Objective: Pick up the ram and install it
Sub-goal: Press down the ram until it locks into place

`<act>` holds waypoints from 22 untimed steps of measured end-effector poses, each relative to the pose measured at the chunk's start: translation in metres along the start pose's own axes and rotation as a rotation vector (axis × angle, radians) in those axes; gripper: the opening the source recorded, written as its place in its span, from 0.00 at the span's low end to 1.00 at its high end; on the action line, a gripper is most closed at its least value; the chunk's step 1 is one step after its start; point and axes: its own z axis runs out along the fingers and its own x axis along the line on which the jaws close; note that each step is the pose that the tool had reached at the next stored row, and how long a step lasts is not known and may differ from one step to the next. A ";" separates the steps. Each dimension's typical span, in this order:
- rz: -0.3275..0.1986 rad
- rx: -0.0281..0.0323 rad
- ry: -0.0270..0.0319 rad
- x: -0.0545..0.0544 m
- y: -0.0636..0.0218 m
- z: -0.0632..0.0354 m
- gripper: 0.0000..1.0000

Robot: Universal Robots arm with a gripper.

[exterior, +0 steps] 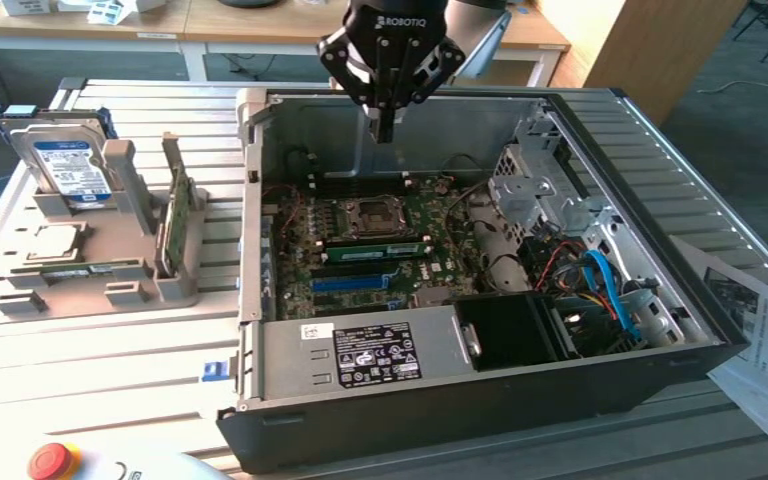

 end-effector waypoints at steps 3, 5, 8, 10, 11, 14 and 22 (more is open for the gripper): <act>0.033 0.0004 0.0015 0.000 0.0000 0.0000 0.10; 0.036 0.0004 0.0016 0.000 0.0000 0.0000 0.10; 0.036 0.0004 0.0016 0.000 0.0000 0.0000 0.10; 0.036 0.0004 0.0016 0.000 0.0000 0.0000 0.10; 0.036 0.0003 0.0016 0.000 0.0000 0.0000 0.10; 0.036 -0.0006 0.0012 0.000 0.0000 0.0000 0.10; 0.036 -0.0254 -0.0068 0.000 0.0000 0.0000 0.10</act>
